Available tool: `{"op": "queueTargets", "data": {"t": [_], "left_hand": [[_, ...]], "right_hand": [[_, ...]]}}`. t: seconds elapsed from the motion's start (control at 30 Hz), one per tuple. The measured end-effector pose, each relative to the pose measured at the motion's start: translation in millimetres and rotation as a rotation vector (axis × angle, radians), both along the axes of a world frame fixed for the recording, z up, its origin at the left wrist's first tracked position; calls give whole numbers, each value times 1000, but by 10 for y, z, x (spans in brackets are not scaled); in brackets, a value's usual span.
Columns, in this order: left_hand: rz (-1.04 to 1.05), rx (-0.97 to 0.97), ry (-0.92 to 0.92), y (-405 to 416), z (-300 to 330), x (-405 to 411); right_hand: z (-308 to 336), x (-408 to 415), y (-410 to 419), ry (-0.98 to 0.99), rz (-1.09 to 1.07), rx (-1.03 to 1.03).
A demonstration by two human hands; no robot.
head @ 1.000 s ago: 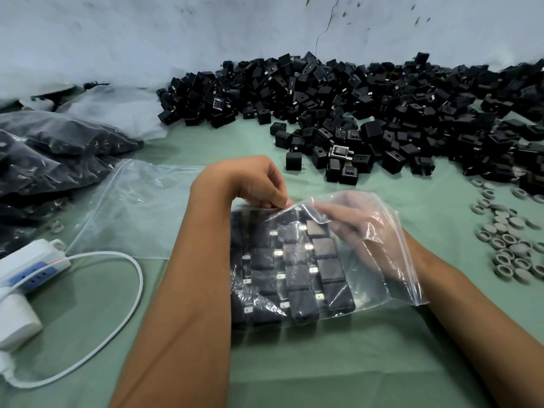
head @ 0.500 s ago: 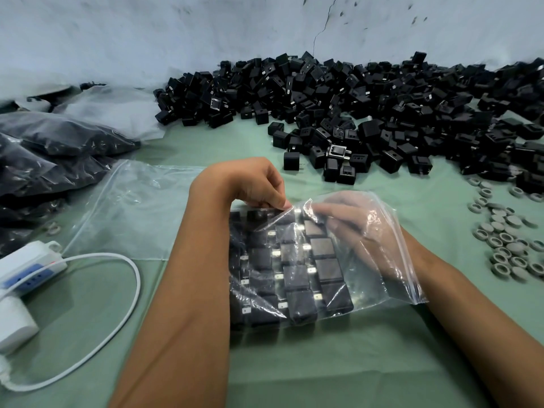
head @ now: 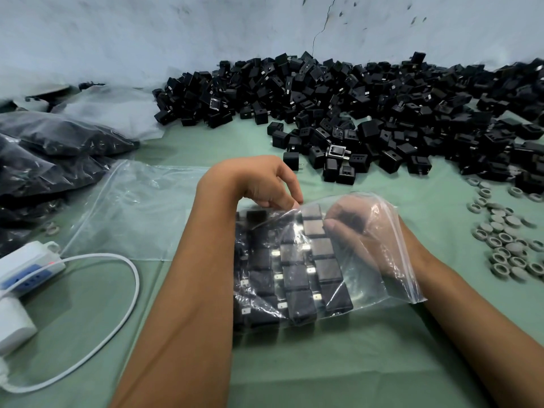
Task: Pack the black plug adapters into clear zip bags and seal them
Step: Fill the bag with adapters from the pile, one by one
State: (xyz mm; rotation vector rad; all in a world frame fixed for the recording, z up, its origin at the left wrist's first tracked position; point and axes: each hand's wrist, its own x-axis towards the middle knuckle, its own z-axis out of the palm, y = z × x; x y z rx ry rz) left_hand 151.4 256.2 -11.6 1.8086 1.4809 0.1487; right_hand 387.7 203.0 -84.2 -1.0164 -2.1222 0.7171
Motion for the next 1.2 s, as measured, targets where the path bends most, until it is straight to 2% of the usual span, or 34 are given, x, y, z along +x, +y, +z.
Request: {"op": "queueTargets", "data": {"t": [0.2,0.3,0.43,0.57,0.67,0.8,0.87,1.0,1.13,1.2], "left_hand": [[0,16,33,-5,-7,52],[2,15,28,-19,-5,66],[18,31,57,-29,16,75],[64,189,95,18,-1,163],[132,378,137,69,-51,269],[119,503,173,115,-58,435],[58,481,164,115,-82,594],[-40,320,209,42,-188,823],[-57,288,127,37,-148,800],[-89,248,24,19,-106,816]], "right_hand": [[0,-3,46,-51,-11,48],[32,53,74,-73,-33,6],[95,174,85,45,-152,-102],[84,277,198,153,-405,-188],[50,329,256,229,-603,-139],[20,298,276,229,-659,-64],[7,284,281,210,-620,-44],[-5,269,272,185,-516,-5],[-10,290,286,202,-536,-4],[-17,308,304,186,-522,-10]]}}
